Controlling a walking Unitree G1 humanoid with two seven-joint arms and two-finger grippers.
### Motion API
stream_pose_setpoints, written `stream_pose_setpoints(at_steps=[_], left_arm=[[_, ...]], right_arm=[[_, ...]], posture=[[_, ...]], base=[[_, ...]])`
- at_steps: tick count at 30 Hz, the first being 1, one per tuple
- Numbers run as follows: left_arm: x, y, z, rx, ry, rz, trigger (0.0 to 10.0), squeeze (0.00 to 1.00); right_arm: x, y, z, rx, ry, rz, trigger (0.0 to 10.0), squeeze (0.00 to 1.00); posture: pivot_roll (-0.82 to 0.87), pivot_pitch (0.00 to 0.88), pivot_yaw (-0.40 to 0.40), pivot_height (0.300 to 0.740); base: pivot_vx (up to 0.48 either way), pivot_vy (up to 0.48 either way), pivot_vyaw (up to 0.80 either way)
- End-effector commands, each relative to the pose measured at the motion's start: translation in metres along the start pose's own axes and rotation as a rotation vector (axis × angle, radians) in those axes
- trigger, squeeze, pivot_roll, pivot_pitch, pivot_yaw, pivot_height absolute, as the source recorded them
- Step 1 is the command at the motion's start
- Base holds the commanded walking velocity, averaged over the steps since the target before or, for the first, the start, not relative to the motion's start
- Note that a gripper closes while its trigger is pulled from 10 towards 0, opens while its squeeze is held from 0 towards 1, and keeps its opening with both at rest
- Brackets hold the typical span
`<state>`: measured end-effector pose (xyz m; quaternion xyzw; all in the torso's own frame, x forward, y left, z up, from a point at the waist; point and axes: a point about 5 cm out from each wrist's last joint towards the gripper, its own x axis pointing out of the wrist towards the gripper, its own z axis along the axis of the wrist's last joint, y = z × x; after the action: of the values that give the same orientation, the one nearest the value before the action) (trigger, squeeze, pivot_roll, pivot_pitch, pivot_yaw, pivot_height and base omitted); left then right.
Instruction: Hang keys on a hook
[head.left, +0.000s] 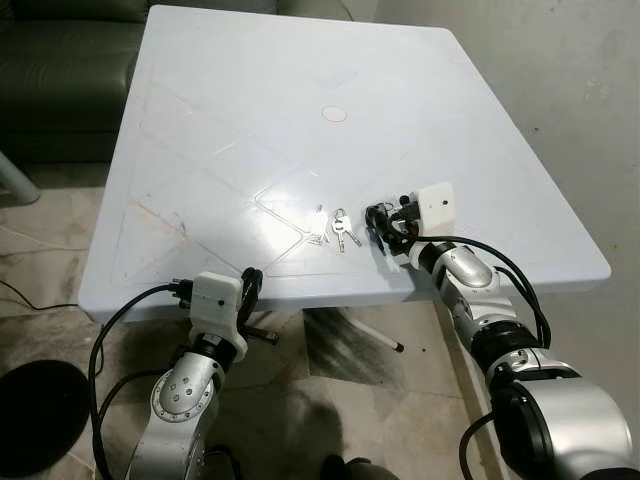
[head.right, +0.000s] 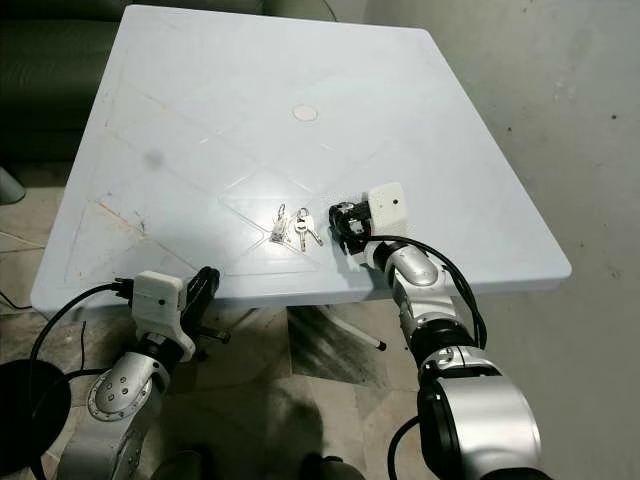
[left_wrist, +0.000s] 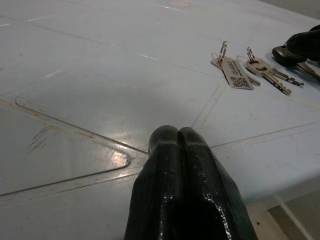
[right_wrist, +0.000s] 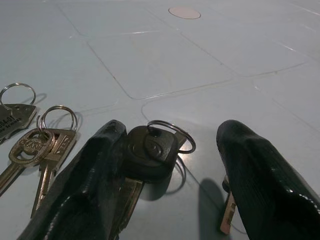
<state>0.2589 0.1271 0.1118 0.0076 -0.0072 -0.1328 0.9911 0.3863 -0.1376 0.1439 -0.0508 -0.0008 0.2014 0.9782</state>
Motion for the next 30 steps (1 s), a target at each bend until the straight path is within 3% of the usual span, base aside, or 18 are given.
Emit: stream_pose_setpoints(at_steps=[1, 2, 3, 4, 30], left_arm=[[-0.0031, -0.0026, -0.0045, 0.001, 0.030, -0.005, 10.0, 0.00], [-0.0030, -0.0024, -0.0045, 0.002, 0.030, -0.004, 10.0, 0.00], [-0.0031, -0.0023, -0.0045, 0.003, 0.030, -0.004, 10.0, 0.00], [-0.0034, -0.0019, -0.0043, 0.004, 0.030, -0.001, 10.0, 0.00], [-0.0027, -0.0013, -0.0041, 0.011, 0.030, 0.012, 10.0, 0.00]], right_arm=[[0.0007, -0.0008, 0.0001, 0.017, 0.010, 0.007, 6.7, 0.00], [0.0008, -0.0010, 0.0000, 0.015, 0.012, 0.005, 3.1, 0.00], [0.0008, -0.0012, 0.0002, 0.016, 0.011, 0.004, 3.1, 0.00], [0.0008, -0.0017, 0.0006, 0.017, 0.011, 0.004, 0.0, 0.00], [0.0000, -0.0096, 0.0066, -0.023, -0.003, -0.006, 0.0, 0.00]], posture=[[0.16, 0.226, -0.135, 0.740], [0.16, 0.228, -0.136, 0.740], [0.16, 0.228, -0.136, 0.740], [0.16, 0.228, -0.137, 0.740], [0.17, 0.225, -0.146, 0.740]], base=[[0.000, 0.000, 0.00], [0.000, 0.000, 0.00], [0.000, 0.000, 0.00], [0.000, 0.000, 0.00], [0.000, 0.000, 0.00]])
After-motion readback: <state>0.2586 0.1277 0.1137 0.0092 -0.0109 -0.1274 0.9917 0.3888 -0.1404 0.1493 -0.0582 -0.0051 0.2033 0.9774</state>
